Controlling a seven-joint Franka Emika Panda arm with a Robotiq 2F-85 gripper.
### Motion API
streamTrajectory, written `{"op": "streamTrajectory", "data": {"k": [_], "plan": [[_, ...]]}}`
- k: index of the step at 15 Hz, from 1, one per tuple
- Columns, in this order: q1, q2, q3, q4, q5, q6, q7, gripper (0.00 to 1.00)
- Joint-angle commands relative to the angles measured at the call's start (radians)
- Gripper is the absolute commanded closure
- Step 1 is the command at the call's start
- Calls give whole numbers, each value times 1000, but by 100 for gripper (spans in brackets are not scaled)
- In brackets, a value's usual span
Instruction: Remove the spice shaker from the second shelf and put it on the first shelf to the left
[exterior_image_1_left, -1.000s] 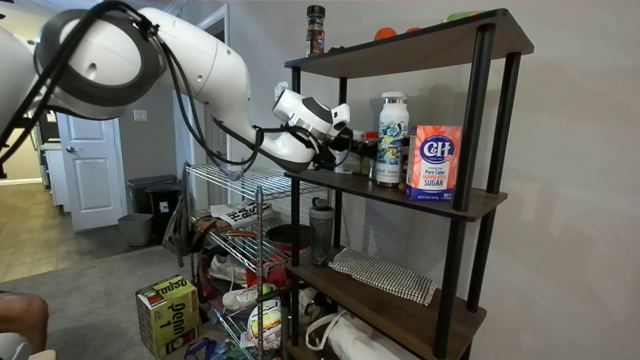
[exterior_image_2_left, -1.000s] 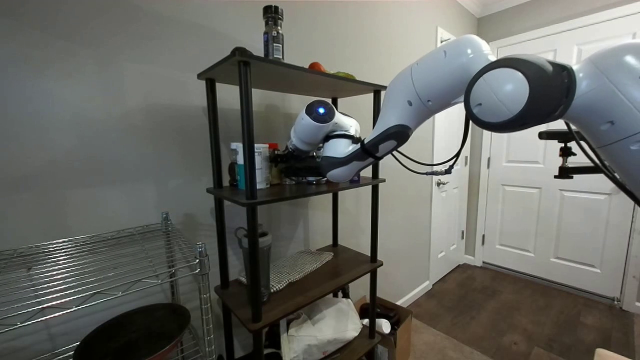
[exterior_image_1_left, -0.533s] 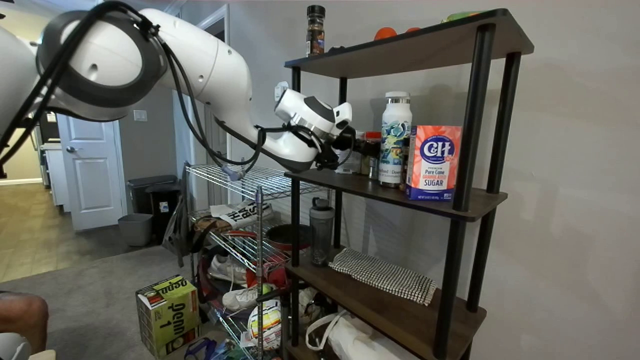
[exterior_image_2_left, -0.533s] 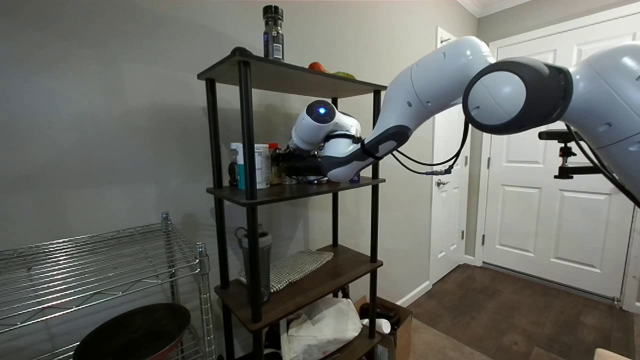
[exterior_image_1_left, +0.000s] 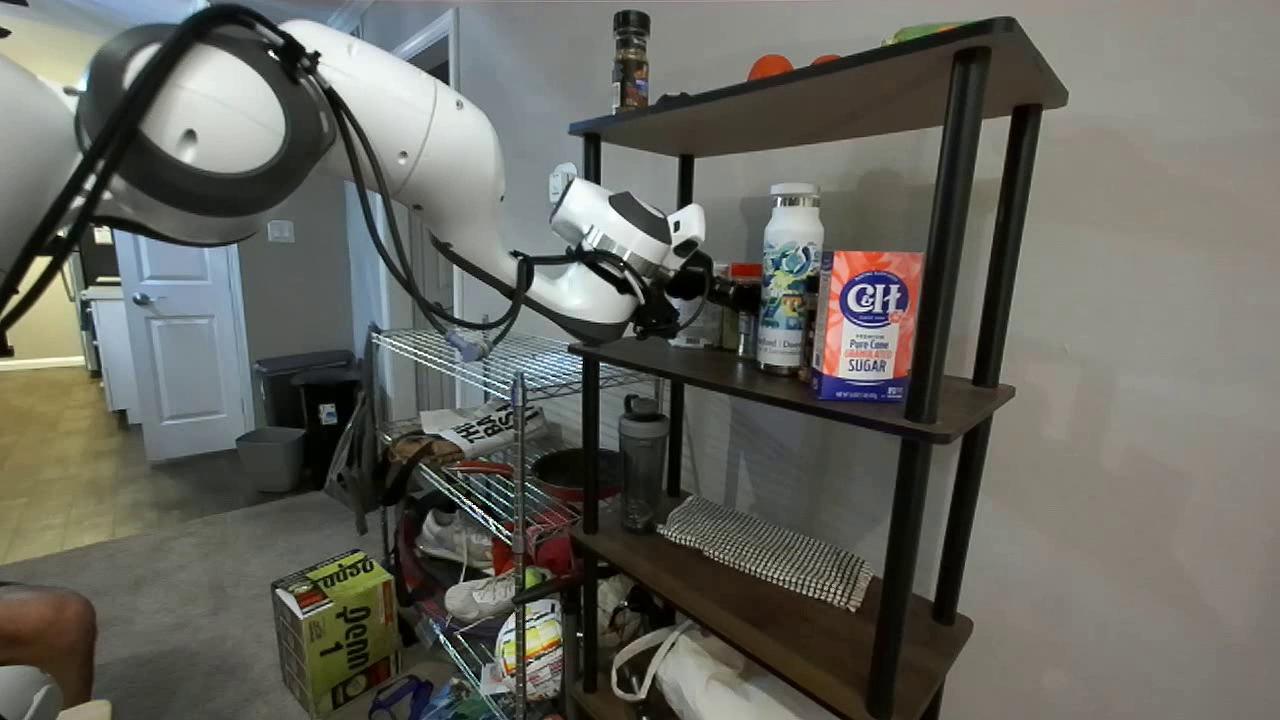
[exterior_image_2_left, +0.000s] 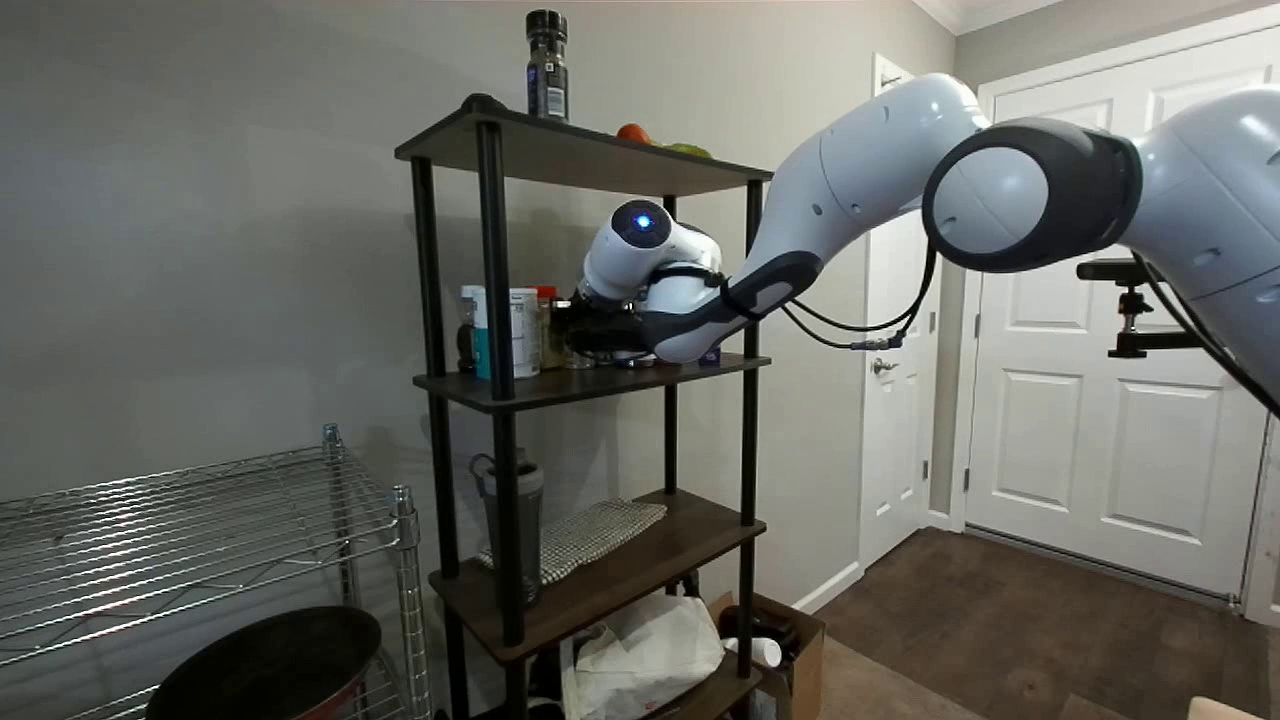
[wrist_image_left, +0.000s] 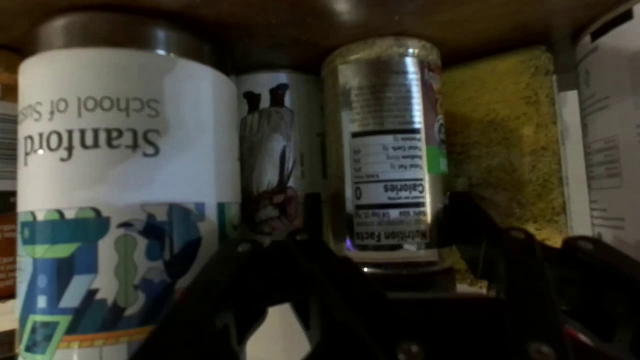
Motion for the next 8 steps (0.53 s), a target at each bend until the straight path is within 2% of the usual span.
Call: {"op": "streamTrajectory", "data": {"k": [1, 2, 8], "plan": [[13, 4, -22, 11, -18, -8, 30, 64], [13, 3, -24, 10, -18, -7, 31, 68], [17, -39, -24, -42, -21, 1, 27, 69]]}}
